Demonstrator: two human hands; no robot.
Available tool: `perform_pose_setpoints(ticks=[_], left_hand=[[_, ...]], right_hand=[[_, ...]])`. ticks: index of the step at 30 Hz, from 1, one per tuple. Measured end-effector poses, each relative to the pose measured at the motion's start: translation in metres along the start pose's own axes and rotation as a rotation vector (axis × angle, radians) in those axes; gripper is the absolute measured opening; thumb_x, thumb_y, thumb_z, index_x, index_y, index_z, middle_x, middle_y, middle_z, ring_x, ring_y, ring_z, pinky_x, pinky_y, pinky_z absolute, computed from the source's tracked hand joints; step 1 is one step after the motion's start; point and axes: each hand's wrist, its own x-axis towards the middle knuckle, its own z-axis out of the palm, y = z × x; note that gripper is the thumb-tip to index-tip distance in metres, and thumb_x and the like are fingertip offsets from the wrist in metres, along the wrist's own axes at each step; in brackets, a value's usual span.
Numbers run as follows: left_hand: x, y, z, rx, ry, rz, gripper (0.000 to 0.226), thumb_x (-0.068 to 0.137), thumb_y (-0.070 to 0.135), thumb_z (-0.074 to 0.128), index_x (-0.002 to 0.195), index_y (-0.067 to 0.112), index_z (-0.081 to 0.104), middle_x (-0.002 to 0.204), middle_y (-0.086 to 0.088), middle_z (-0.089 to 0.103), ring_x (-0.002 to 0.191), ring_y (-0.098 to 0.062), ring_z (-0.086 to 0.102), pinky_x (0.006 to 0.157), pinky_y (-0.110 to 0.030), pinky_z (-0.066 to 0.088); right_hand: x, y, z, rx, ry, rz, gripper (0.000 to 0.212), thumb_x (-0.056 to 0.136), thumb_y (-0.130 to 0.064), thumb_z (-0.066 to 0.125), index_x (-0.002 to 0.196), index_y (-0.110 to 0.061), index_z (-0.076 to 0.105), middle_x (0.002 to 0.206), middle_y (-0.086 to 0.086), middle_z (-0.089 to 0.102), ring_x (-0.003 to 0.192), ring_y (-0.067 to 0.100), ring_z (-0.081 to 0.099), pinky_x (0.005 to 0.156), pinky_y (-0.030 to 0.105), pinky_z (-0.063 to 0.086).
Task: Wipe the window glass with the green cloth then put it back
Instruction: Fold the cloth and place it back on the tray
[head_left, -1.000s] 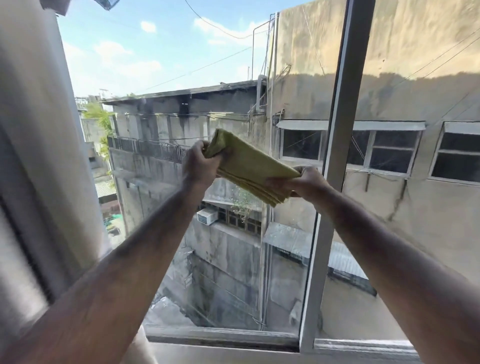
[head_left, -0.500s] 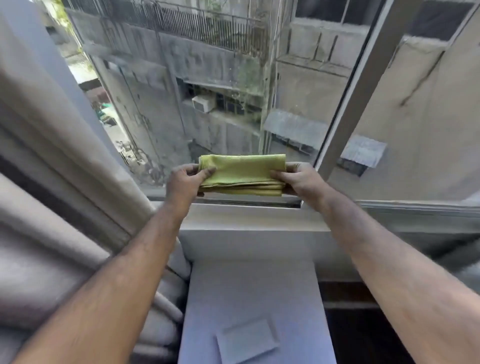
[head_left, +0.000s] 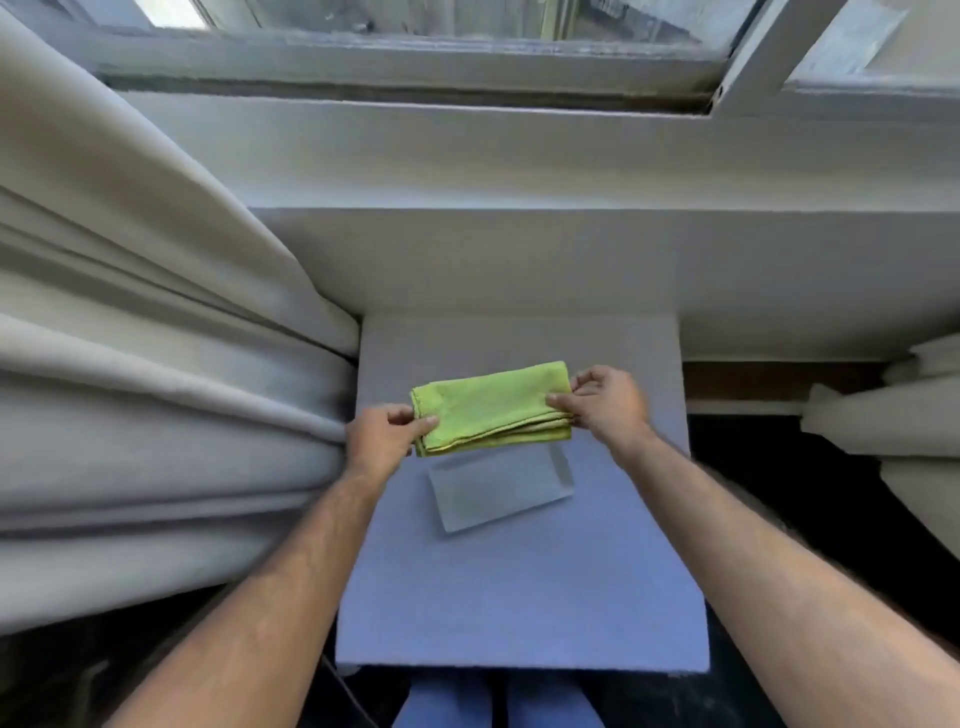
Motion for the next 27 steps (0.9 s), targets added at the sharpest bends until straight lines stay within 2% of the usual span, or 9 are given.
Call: perform_pose_setpoints(ticks=[4,6,10,13,15,18,21,24,27], left_hand=[[0.006,-0.069,0.039,0.108,-0.005,-0.085,0.014,0.082,0.021,0.088,0.091,0.012,0.083,0.09,-0.016,0.083,0.073,-0.021,0.073,0.077,-0.039,0.066],[0.006,-0.092,0.056,0.124,0.008,-0.116,0.011,0.081,0.018,0.088,0.088,0.011,0.083,0.081,-0.01,0.081,0.071,-0.025,0.077,0.078,-0.044,0.068],[0.016,-0.124,0.081,0.2,0.03,-0.141,0.016,0.08,0.019,0.089,0.084,0.006,0.08,0.079,-0.012,0.081,0.072,-0.029,0.079,0.079,-0.045,0.066],[0.027,-0.138,0.092,0.325,0.002,-0.124,0.032,0.081,0.021,0.089,0.065,0.006,0.065,0.068,-0.015,0.076,0.065,-0.027,0.079,0.066,-0.036,0.06],[0.032,-0.141,0.096,0.489,-0.01,-0.098,0.046,0.082,0.031,0.087,0.058,0.014,0.052,0.064,-0.017,0.07,0.057,-0.025,0.072,0.054,-0.032,0.049],[0.034,-0.141,0.094,0.83,0.001,-0.038,0.046,0.081,0.054,0.081,0.068,0.019,0.053,0.075,-0.009,0.069,0.066,-0.026,0.061,0.054,-0.029,0.04],[0.028,-0.141,0.091,0.958,-0.001,0.146,0.047,0.085,0.057,0.074,0.079,0.022,0.043,0.08,-0.005,0.065,0.072,-0.031,0.059,0.061,-0.031,0.04],[0.021,-0.145,0.096,0.946,-0.209,0.358,0.034,0.088,0.051,0.075,0.09,0.021,0.059,0.099,0.0,0.067,0.095,-0.026,0.066,0.066,-0.032,0.043],[0.016,-0.15,0.1,1.0,-0.337,0.447,0.051,0.087,0.049,0.077,0.124,0.016,0.066,0.122,-0.001,0.064,0.117,-0.022,0.059,0.084,-0.038,0.057]], right_hand=[[0.023,0.077,0.016,-0.093,0.013,0.078,0.032,0.074,-0.005,0.094,0.079,-0.016,0.064,0.085,0.022,0.075,0.078,0.031,0.072,0.087,0.061,0.065],[0.03,0.105,0.021,-0.131,0.048,0.099,0.031,0.072,-0.008,0.095,0.079,-0.017,0.067,0.093,0.024,0.079,0.087,0.038,0.077,0.09,0.057,0.065],[0.047,0.146,0.032,-0.252,0.046,0.086,0.028,0.074,-0.016,0.095,0.08,-0.02,0.068,0.092,0.015,0.081,0.089,0.033,0.078,0.082,0.041,0.065],[0.056,0.165,0.041,-0.392,0.046,-0.003,0.022,0.081,-0.02,0.09,0.089,-0.019,0.069,0.087,0.004,0.075,0.085,0.028,0.072,0.073,0.033,0.056],[0.058,0.17,0.047,-0.536,0.043,-0.077,0.021,0.087,-0.023,0.083,0.098,-0.017,0.066,0.092,0.007,0.075,0.087,0.033,0.071,0.072,0.038,0.058],[0.057,0.172,0.053,-0.968,0.044,-0.276,0.038,0.092,-0.029,0.075,0.119,-0.013,0.053,0.105,0.01,0.07,0.089,0.039,0.068,0.06,0.039,0.049],[0.055,0.168,0.048,-1.191,-0.001,-0.548,0.047,0.085,-0.032,0.081,0.119,-0.009,0.058,0.11,0.01,0.064,0.094,0.036,0.063,0.056,0.037,0.041],[0.06,0.165,0.039,-1.302,-0.271,-0.702,0.045,0.085,-0.033,0.084,0.117,-0.006,0.068,0.119,0.013,0.065,0.107,0.037,0.061,0.076,0.045,0.053],[0.062,0.16,0.034,-1.33,-0.375,-0.656,0.035,0.095,-0.021,0.072,0.127,-0.009,0.068,0.135,0.007,0.059,0.125,0.031,0.053,0.087,0.045,0.058]])
